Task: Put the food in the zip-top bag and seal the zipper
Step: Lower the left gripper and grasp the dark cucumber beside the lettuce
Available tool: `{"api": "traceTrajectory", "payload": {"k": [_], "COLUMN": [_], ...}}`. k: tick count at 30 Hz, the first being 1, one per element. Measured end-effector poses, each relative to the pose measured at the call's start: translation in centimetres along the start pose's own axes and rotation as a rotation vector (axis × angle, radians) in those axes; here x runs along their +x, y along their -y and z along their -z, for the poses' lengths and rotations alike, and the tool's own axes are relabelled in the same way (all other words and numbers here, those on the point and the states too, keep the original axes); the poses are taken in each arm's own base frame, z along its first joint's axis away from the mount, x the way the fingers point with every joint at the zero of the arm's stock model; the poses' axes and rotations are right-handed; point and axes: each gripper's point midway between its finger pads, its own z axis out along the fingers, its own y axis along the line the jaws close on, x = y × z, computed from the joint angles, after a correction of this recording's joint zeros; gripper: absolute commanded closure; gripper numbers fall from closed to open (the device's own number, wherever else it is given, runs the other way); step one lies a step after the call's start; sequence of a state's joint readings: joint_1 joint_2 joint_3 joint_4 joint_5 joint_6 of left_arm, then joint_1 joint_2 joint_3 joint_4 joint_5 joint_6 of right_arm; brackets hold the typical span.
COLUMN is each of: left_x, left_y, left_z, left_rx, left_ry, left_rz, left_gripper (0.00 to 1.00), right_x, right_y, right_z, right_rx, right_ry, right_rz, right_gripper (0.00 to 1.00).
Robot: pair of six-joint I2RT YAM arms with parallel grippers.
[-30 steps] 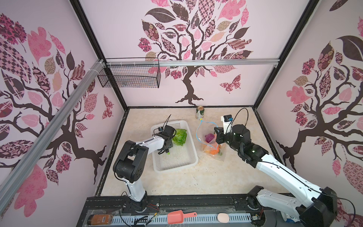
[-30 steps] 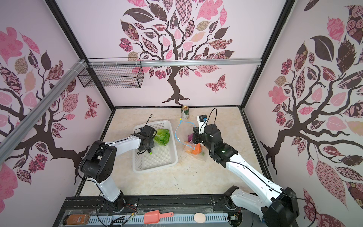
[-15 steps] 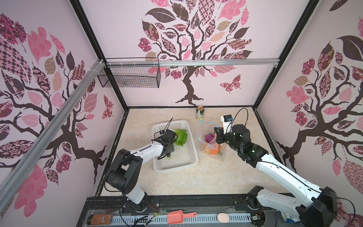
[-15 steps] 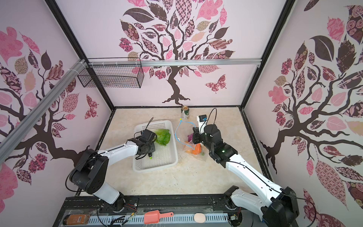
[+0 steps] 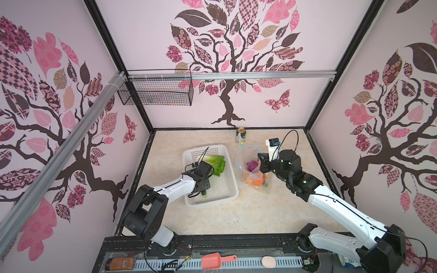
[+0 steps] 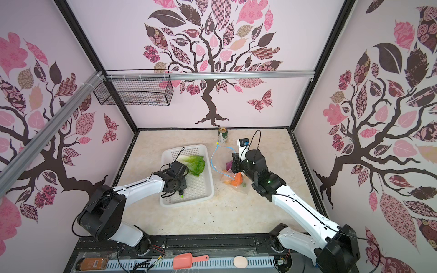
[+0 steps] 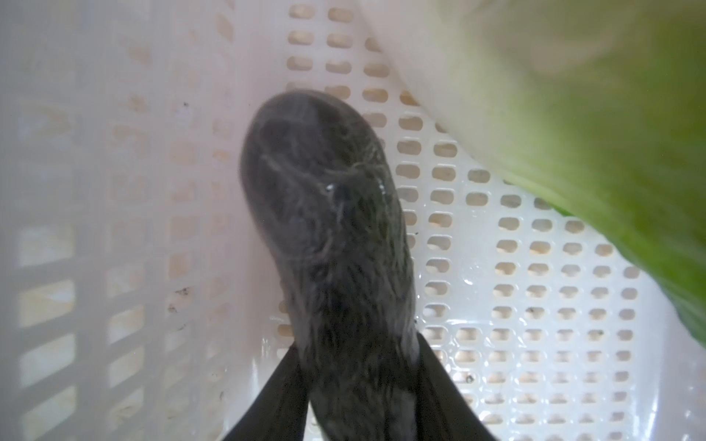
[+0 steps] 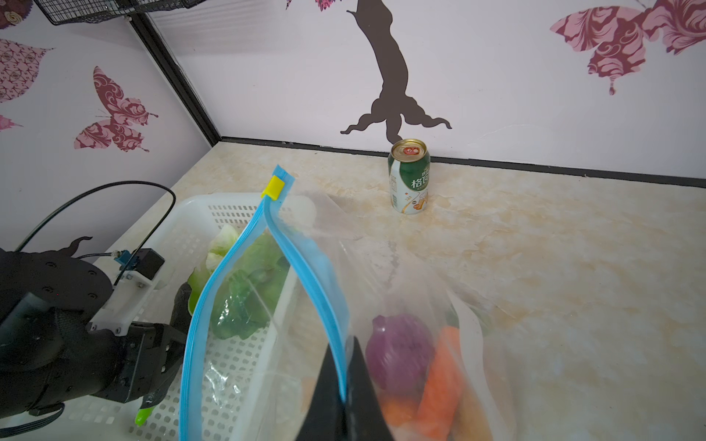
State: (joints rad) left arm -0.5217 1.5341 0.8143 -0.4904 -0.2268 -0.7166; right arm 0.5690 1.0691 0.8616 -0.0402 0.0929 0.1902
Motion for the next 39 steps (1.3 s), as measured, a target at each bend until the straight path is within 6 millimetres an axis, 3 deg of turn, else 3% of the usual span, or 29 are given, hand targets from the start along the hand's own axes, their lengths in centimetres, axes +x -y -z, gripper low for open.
{"api": "traceTrajectory", "payload": {"k": [2,5,14,20,31,39], "left_x": [0.1,0.1,-2.1,-3.7,-5.8,-5.9], "left_y": [-0.1,-0.5,-2.6,-3.0,-2.3,-2.1], "left_z": [0.0,0.0,-1.0,-2.3,-3.3,-2.9], "left_rx": [-0.005,-0.027,-0.078,-0.104,-0.119,-0.104], "left_ry": [-0.005,0.001,0.031,0.045,0.097,0.1], "left_rz": [-0.002,-0.008,0.047,0.065,0.051,0.044], "left_gripper": [0.32,0.24,0.24,0.31,0.63,0.65], "right_x": [0.0,0.0,0.0,0.0,0.0,0.0], "right_y": [0.0,0.0,0.0,0.0,0.0,0.0], "right_z": [0.0,0.0,0.0,0.0,0.0,0.0], "right_rx": [0.0,0.0,0.0,0.0,0.0,0.0], "right_ry": [0.0,0.0,0.0,0.0,0.0,0.0], "right_rz": [0.0,0.0,0.0,0.0,0.0,0.0], "right_gripper": [1.0,1.0,1.0,1.0,1.0,1.0]}}
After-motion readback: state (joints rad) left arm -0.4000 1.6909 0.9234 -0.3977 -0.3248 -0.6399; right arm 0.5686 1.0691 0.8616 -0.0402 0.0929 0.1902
